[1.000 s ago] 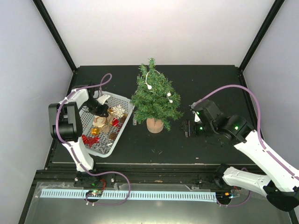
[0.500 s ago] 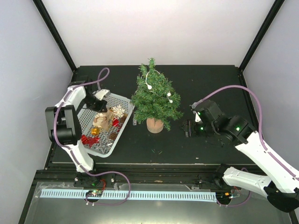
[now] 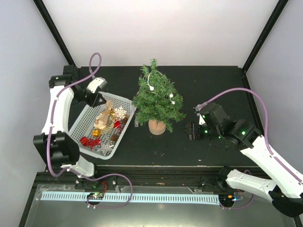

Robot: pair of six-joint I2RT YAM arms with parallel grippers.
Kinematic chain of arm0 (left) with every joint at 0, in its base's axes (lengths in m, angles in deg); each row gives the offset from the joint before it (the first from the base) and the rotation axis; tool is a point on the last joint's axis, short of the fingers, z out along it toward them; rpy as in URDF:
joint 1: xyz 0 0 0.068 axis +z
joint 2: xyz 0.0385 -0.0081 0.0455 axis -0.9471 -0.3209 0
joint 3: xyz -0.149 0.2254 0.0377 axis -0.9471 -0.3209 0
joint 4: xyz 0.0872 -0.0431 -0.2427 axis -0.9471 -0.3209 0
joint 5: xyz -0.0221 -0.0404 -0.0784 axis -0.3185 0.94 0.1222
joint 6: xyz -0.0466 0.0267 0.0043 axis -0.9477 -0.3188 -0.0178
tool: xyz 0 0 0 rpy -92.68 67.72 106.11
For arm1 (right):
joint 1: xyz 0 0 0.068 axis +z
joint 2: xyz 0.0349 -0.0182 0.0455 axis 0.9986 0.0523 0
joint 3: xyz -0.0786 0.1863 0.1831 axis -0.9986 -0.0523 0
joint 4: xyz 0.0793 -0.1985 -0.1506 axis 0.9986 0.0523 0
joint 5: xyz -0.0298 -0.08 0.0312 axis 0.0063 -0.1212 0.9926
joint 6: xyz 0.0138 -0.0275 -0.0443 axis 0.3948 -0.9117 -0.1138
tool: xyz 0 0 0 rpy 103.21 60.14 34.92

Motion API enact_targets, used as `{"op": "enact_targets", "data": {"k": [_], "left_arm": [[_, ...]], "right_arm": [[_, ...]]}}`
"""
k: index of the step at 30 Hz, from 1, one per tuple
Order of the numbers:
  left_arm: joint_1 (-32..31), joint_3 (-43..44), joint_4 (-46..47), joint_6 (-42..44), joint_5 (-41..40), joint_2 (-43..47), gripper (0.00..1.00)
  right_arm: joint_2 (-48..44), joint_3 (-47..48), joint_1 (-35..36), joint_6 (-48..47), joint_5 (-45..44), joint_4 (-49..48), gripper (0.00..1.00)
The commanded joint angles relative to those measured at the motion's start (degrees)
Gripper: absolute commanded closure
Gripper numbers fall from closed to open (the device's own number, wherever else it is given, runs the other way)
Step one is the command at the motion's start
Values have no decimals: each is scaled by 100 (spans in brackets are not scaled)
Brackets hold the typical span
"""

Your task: Decorate the small christmas tree

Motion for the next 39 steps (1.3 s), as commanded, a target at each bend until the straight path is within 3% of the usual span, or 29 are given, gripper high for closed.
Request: {"op": "enact_targets", "data": {"k": [1, 10, 15, 22, 28, 39], "left_arm": [[-468, 887, -878, 481, 949, 660, 98], [-1912, 2617, -859, 207, 471, 903, 99], [-2620, 2813, -596, 343, -55, 878, 98], [-3654, 2280, 213, 733, -1395, 1103, 98], [-4182, 2177, 715, 829, -2703, 1115, 98], [-4919, 960, 1769, 1185, -3802, 2017, 98]], "right_arm": [[-81, 35, -10, -160, -70, -113, 44], [-62, 83, -12, -151, -6, -175, 44], [-157, 19, -12, -45, -40, -174, 44], [-301, -86, -15, 116, -53, -137, 44], [-380, -163, -10, 265, -32, -171, 44], [-488, -324, -16, 354, -43, -217, 44]]}}
